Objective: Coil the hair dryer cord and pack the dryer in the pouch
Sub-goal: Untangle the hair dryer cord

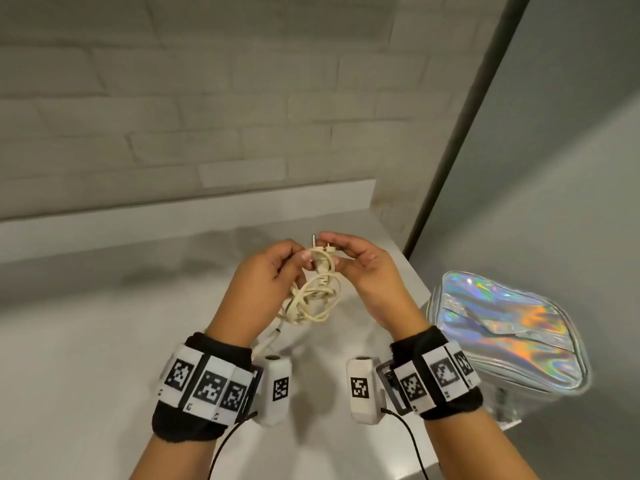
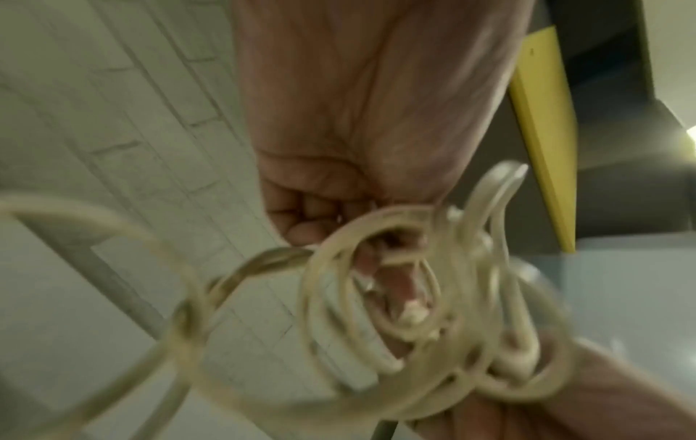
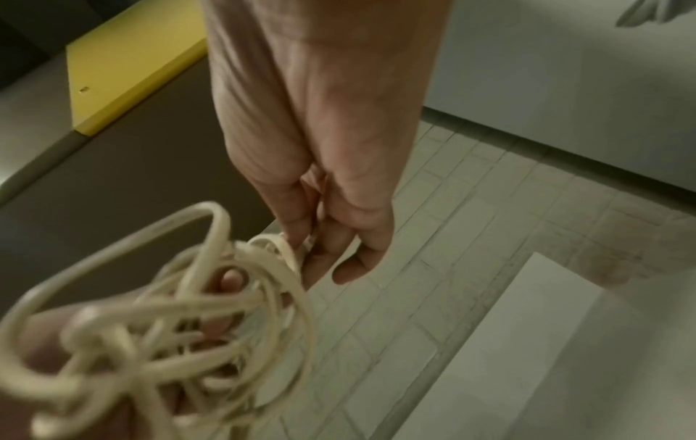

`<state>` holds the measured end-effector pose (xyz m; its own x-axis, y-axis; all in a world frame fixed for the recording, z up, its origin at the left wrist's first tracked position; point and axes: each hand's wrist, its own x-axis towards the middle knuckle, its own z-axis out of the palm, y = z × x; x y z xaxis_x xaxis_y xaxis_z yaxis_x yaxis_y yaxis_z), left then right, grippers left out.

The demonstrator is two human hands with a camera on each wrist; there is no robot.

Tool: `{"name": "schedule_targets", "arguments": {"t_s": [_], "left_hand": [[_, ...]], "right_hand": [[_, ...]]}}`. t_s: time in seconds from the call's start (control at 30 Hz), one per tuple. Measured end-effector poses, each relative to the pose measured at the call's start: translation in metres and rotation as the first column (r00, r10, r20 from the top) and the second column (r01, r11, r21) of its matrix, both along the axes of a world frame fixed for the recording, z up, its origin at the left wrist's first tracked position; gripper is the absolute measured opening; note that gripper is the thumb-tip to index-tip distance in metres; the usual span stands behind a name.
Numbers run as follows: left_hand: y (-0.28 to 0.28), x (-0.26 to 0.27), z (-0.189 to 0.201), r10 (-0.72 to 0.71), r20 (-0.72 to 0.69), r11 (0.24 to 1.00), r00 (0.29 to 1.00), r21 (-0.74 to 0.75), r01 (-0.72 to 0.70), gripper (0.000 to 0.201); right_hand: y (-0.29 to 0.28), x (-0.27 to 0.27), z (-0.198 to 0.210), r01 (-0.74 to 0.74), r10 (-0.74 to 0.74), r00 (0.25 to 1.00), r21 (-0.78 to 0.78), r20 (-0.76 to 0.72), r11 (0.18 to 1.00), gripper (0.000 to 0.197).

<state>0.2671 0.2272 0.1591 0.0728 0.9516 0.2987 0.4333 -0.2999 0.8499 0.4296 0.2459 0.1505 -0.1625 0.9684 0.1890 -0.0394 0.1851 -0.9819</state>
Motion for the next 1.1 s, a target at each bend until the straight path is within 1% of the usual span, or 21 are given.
{"name": "schedule_targets", "arguments": {"t_s": [0.03,0.07,0.1,0.17,0.23,0.27,0.3,0.37,0.4,0.43,0.47,0.53,0.6,0.67,0.73,0.8,0.87,0.9,0.93,1.0,1.1], "left_hand": [[-0.002,0.004,0.001,0.04,0.011,0.999,0.999,0.033,-0.041,0.022],[-0.002,0.008,0.003,0.081,0.017,0.995,0.997,0.062,-0.082,0.022],[-0.001,0.009,0.004,0.131,0.0,0.986,0.991,0.1,-0.131,0.023],[0.004,0.009,0.005,0.234,-0.092,0.961,0.968,0.174,-0.216,0.029],[0.009,0.007,0.005,0.289,-0.154,0.946,0.945,0.195,-0.258,0.033],[0.011,0.004,0.005,0.297,-0.15,0.946,0.943,0.18,-0.27,0.033],[0.012,0.001,0.004,0.3,-0.116,0.949,0.947,0.14,-0.284,0.034],[0.013,-0.008,0.0,0.292,0.029,0.956,0.956,-0.01,-0.292,0.033],[0.012,-0.012,-0.001,0.276,0.118,0.959,0.954,-0.096,-0.266,0.032],[0.01,-0.016,-0.003,0.25,0.213,0.961,0.945,-0.174,-0.215,0.031],[0.008,-0.018,-0.003,0.212,0.318,0.962,0.924,-0.233,-0.141,0.029],[0.001,-0.021,-0.004,0.138,0.476,0.959,0.868,-0.285,0.004,0.026],[-0.005,-0.024,-0.005,0.085,0.528,0.953,0.845,-0.29,0.086,0.024],[-0.006,-0.028,-0.005,0.061,0.539,0.948,0.84,-0.296,0.121,0.022],[-0.004,-0.032,-0.006,0.065,0.532,0.941,0.844,-0.315,0.126,0.019],[-0.003,-0.035,-0.007,0.093,0.545,0.935,0.833,-0.337,0.116,0.018],[-0.002,-0.038,-0.006,0.141,0.58,0.93,0.802,-0.356,0.094,0.017],[-0.002,-0.039,-0.006,0.159,0.587,0.927,0.794,-0.365,0.084,0.016],[-0.003,-0.041,-0.004,0.163,0.583,0.926,0.796,-0.369,0.081,0.016],[-0.003,-0.044,-0.001,0.145,0.569,0.929,0.81,-0.361,0.087,0.017],[0.0,-0.049,0.0,0.139,0.585,0.935,0.799,-0.344,0.089,0.016]], "right_hand": [[0.0,0.0,-0.001,-0.018,0.018,1.0,-0.018,0.0,1.0,0.03],[-0.001,0.001,-0.002,-0.064,0.062,0.997,-0.054,-0.04,0.997,0.028],[-0.003,0.001,-0.001,-0.139,0.127,0.985,-0.1,-0.118,0.985,0.026],[-0.007,-0.001,0.001,-0.294,0.244,0.93,-0.16,-0.273,0.942,0.029],[-0.011,-0.009,0.001,-0.342,0.287,0.913,-0.159,-0.29,0.926,0.035],[-0.01,-0.013,0.001,-0.33,0.281,0.918,-0.15,-0.28,0.932,0.045],[-0.01,-0.017,0.002,-0.316,0.27,0.922,-0.138,-0.279,0.938,0.058],[-0.006,-0.019,0.003,-0.275,0.221,0.922,-0.135,-0.318,0.952,0.078],[-0.004,-0.018,0.003,-0.24,0.184,0.925,-0.134,-0.333,0.962,0.082],[-0.003,-0.017,0.003,-0.191,0.139,0.935,-0.132,-0.325,0.973,0.081],[-0.001,-0.018,0.004,-0.13,0.09,0.955,-0.126,-0.284,0.984,0.076],[0.0,-0.024,0.002,0.0,-0.009,0.993,-0.08,-0.117,0.997,0.061],[-0.001,-0.032,0.0,0.087,-0.086,0.996,-0.012,0.021,0.996,0.045],[-0.003,-0.037,0.0,0.105,-0.105,0.992,-0.003,0.07,0.994,0.036],[-0.002,-0.037,0.001,0.068,-0.06,0.992,-0.068,0.11,0.995,0.034],[-0.001,-0.037,0.003,0.056,-0.027,0.974,-0.121,0.226,0.991,0.033],[0.0,-0.037,0.006,0.075,-0.03,0.925,-0.103,0.38,0.992,0.023],[-0.001,-0.037,0.008,0.074,-0.028,0.907,-0.095,0.42,0.993,0.017],[-0.002,-0.037,0.009,0.06,-0.012,0.909,-0.102,0.416,0.993,0.014],[-0.004,-0.038,0.009,0.012,0.034,0.949,-0.146,0.313,0.989,0.019],[-0.004,-0.037,0.005,-0.007,0.016,0.999,-0.209,0.041,0.978,0.034]]}}
